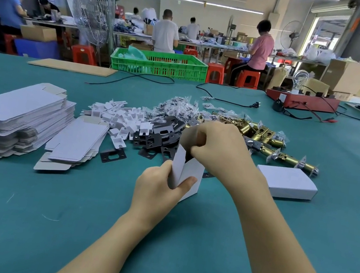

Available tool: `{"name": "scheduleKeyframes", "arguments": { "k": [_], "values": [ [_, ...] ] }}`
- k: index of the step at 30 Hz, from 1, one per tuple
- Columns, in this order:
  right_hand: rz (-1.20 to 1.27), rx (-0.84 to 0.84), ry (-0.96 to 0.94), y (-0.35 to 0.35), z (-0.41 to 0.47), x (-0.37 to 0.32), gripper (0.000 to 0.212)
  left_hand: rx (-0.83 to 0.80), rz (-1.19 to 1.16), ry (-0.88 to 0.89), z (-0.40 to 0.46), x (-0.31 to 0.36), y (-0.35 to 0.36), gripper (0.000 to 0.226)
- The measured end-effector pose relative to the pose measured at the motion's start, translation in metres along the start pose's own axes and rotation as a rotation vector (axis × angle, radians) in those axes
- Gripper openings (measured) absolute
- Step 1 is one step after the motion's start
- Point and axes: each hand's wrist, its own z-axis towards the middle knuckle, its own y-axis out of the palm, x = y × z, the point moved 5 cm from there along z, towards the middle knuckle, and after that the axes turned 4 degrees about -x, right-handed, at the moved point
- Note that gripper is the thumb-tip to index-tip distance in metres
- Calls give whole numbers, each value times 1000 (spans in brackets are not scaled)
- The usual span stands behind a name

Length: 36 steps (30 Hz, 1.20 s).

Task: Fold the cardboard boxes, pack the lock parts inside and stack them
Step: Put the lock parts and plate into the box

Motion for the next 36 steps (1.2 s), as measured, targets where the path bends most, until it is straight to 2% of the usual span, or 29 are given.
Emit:
{"name": "scheduleKeyframes", "arguments": {
  "k": [1,4,9,13,17,20,25,29,32,36],
  "values": [
    [-9,-8,5,1,1,1,3,-4,1,7,0,1,0,47],
    [-1,-30,25,3,3,3,12,-10,-1,32,-1,3,0,44],
    [73,-54,24,1,3,6,12,-20,-44,38,-1,1,0,41],
    [221,-83,-3,-7,1,8,9,-21,-116,12,0,-2,-1,53],
    [342,-45,-22,-21,-2,11,8,-40,-179,-7,1,-5,-1,37],
    [426,10,5,-31,-5,18,13,-59,-220,-25,0,-5,0,39],
    [420,11,59,-35,-5,31,16,-89,-251,-14,0,-7,3,28],
    [472,29,118,-33,-3,42,19,-110,-293,-7,0,-6,3,27],
    [534,41,158,-25,-1,50,24,-164,-359,-64,2,-9,5,19],
    [664,-47,207,-9,1,55,35,-258,-471,-142,4,-10,10,34]
  ]
}}
